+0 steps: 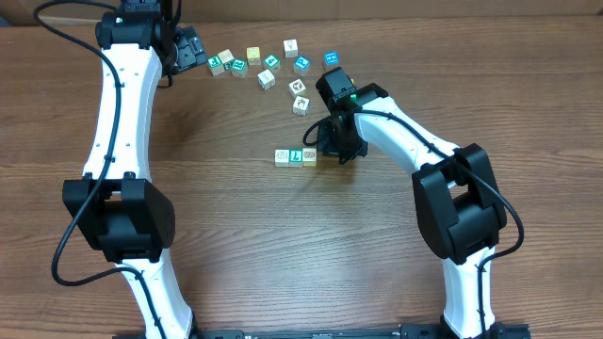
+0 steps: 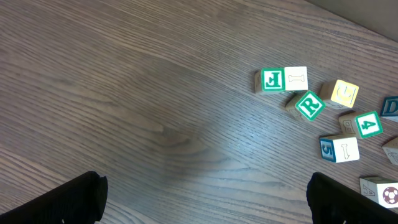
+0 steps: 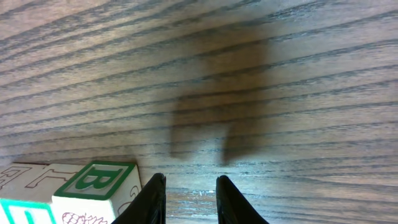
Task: Form a horizontal line
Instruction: 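Raise the right arm up and back toward the pile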
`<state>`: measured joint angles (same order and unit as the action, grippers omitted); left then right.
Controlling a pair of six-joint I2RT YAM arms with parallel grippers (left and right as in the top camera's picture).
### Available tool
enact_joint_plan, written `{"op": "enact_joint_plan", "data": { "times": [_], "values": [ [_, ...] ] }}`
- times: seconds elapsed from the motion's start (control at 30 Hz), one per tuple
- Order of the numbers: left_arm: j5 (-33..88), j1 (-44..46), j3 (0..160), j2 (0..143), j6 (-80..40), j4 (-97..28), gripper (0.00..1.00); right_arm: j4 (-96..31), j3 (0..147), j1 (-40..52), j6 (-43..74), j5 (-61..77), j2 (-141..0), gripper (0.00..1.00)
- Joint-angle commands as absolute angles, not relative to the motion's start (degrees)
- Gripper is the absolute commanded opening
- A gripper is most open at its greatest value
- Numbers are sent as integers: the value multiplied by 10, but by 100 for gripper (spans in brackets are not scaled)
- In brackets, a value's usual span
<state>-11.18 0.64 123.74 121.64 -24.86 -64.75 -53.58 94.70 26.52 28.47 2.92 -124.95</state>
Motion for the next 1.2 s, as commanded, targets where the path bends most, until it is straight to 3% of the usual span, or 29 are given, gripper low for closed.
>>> {"op": "enact_joint_plan", "data": {
  "times": [0.0,0.7,1.17],
  "values": [
    [-113,6,1245,1214,-242,-647,100,-535,943,251,281,20,-1233,23],
    [-113,6,1245,1214,-242,-647,100,-754,1254,211,184,26,-1233,34],
    [-113,6,1245,1214,-242,-647,100,-754,1260,213,175,27,-1233,33]
  ]
}}
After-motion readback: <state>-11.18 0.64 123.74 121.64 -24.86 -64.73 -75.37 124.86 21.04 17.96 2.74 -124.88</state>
